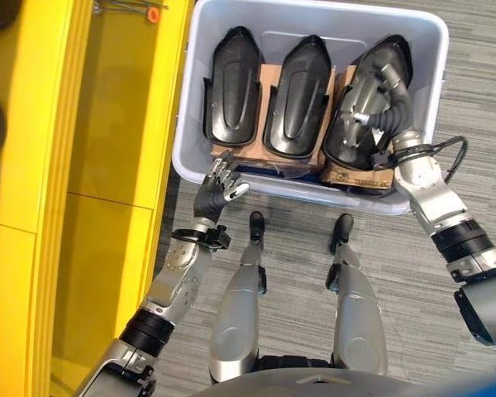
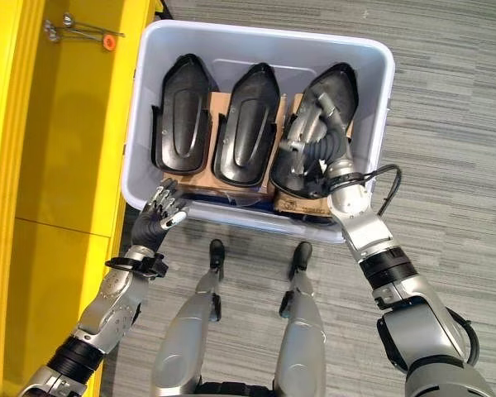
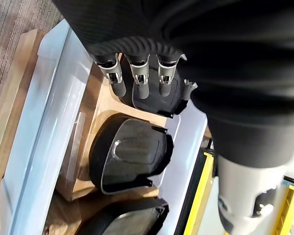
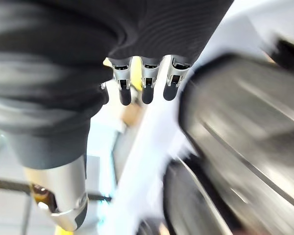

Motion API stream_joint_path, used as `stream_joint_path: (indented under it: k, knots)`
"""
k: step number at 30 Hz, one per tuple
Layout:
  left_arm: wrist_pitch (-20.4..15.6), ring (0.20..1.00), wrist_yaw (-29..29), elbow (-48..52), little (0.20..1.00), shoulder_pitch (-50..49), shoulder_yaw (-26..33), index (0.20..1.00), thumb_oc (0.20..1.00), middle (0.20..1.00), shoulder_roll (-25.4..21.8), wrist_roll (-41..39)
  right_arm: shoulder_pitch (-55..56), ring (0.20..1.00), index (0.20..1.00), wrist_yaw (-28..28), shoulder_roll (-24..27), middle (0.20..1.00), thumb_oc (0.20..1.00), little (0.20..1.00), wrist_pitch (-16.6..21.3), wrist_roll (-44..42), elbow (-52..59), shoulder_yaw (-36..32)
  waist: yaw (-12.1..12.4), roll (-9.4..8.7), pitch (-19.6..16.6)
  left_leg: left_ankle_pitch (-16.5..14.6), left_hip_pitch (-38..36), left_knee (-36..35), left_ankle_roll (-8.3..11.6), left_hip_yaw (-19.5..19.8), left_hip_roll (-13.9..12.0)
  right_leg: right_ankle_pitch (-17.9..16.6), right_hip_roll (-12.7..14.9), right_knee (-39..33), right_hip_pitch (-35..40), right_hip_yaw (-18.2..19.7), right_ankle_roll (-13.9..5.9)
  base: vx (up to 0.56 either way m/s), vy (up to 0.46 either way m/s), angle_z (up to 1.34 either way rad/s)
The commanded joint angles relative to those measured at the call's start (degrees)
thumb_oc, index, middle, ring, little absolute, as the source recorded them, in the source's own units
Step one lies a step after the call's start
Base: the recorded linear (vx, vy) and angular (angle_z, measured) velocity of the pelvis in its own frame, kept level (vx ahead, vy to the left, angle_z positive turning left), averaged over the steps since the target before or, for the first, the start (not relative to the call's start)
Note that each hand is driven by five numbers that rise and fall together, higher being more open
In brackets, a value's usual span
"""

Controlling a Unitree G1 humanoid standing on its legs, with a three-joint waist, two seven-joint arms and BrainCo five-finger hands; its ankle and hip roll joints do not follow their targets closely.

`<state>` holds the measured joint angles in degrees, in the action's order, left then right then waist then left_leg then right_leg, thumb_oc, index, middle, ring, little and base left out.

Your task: Move parts from the plastic box to the shelf.

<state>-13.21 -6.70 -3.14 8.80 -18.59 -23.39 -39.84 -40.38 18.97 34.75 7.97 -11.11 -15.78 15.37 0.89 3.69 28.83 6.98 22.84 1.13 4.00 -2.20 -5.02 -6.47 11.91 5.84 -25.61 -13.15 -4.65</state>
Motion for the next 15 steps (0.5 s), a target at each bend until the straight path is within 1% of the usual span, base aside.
stream_joint_path:
  k: [1, 2, 3, 4, 5, 7, 8, 10, 15]
  knots:
    - [-2.63, 1.0, -0.73, 5.96, 1.0, -2.6, 1.97, 1.0, 1.0, 1.0, -1.84, 1.18, 2.36, 1.0, 1.0, 4.78, 0.22, 1.0, 1.0, 1.0, 4.68, 5.4, 10.36, -4.98, 0.27, -2.17, -1.67, -6.44, -0.36, 5.05, 0.35, -0.48, -1.73, 2.38, 2.6, 2.32, -0.73, 1.02, -3.64, 0.01, -0.002, -0.03]
    - [-2.62, 1.0, -0.74, 5.96, 1.0, -2.57, 1.95, 1.0, 1.0, 1.0, -1.88, 1.19, 2.44, 1.0, 1.0, 4.77, 0.19, 1.0, 1.0, 1.0, 4.61, 5.44, 10.48, -5.07, 0.27, -2.25, -1.76, -6.18, -0.16, 4.98, 0.3, -0.47, -1.62, 2.11, 2.68, 2.17, -0.89, 1.02, -3.61, 0.04, 0.002, -0.03]
    - [-2.38, 1.0, -1.07, 6.09, 1.0, -3.01, 2.34, 1.0, 1.0, 1.0, -1.73, 1.41, 4.19, 1.0, 1.0, 5.8, -1.42, 1.0, 1.0, 1.0, 5.43, 6.24, 13.96, -6.97, -0.05, -2.14, -1.76, -6.56, -0.27, 5.08, 0.31, -0.53, -1.72, 2.48, 2.52, 2.44, -0.99, 1.21, -3.61, 0.0, 0.0, 0.0]
    - [-2.37, 1.0, -1.08, 6.11, 1.0, -3.0, 2.33, 1.0, 1.0, 1.0, -1.77, 1.42, 4.29, 1.0, 1.0, 5.79, -1.46, 1.0, 1.0, 1.0, 5.36, 6.27, 14.11, -7.06, -0.05, -2.23, -1.86, -6.29, -0.06, 5.01, 0.26, -0.52, -1.61, 2.21, 2.6, 2.29, -1.15, 1.22, -3.58, 0.03, 0.001, -0.02]
    - [-2.35, 1.0, -1.13, 6.11, 1.0, -3.47, 2.5, 1.0, 1.0, 1.0, -1.63, 1.26, 5.8, 1.0, 1.0, 6.05, -3.0, 1.0, 1.0, 1.0, 5.87, 5.79, 15.87, -7.82, -0.27, -2.3, -1.82, -6.63, -0.2, 5.19, 0.28, -0.64, -1.69, 2.55, 2.42, 2.56, -1.16, 1.5, -3.54, 0.0, -0.004, -0.04]
    - [-2.35, 1.0, -1.26, 6.18, 1.0, -3.8, 2.58, 1.0, 1.0, 1.0, -1.61, 1.19, 7.33, 1.0, 1.0, 6.63, -4.44, 1.0, 1.0, 1.0, 5.95, 6.21, 17.11, -8.28, -0.52, -2.44, -2.01, -6.41, 0.08, 5.23, 0.18, -0.59, -1.61, 2.25, 2.51, 2.38, -1.46, 1.6, -3.51, 0.02, -0.006, -0.07]
    - [-2.29, 1.0, -1.33, 6.34, 1.0, -4.11, 2.56, 1.0, 1.0, 1.0, -1.62, 1.3, 8.19, 1.0, 1.0, 7.28, -5.38, 1.0, 1.0, 1.0, 6.26, 6.14, 17.68, -8.76, -0.58, -2.4, -1.88, -6.87, -0.11, 5.56, 0.2, -0.67, -1.75, 2.64, 2.4, 2.6, -1.3, 1.78, -3.53, 0.01, -0.002, -0.06]
    - [-2.33, 1.0, -1.5, 6.35, 1.0, -4.21, 2.68, 1.0, 1.0, 1.0, -1.63, 1.36, 8.67, 1.0, 1.0, 7.39, -6.03, 1.0, 1.0, 1.0, 6.37, 6.04, 17.99, -8.83, -0.65, -2.52, -2.02, -6.58, 0.27, 5.61, 0.13, -0.71, -1.65, 2.31, 2.46, 2.46, -1.65, 1.84, -3.5, 0.0, -0.003, -0.05]
    - [-2.56, 1.0, -2.08, 6.49, 1.0, -4.6, 2.53, 1.0, 1.0, 1.0, -1.45, 1.8, 10.94, 1.0, 1.0, 8.8, -8.92, 1.0, 1.0, 1.0, 6.45, 4.88, 16.73, -8.8, -0.82, -2.32, -1.98, -6.99, 0.2, 5.83, 0.15, -0.74, -1.74, 2.66, 2.34, 2.53, -1.51, 2.03, -3.55, 0.0, -0.002, -0.01]
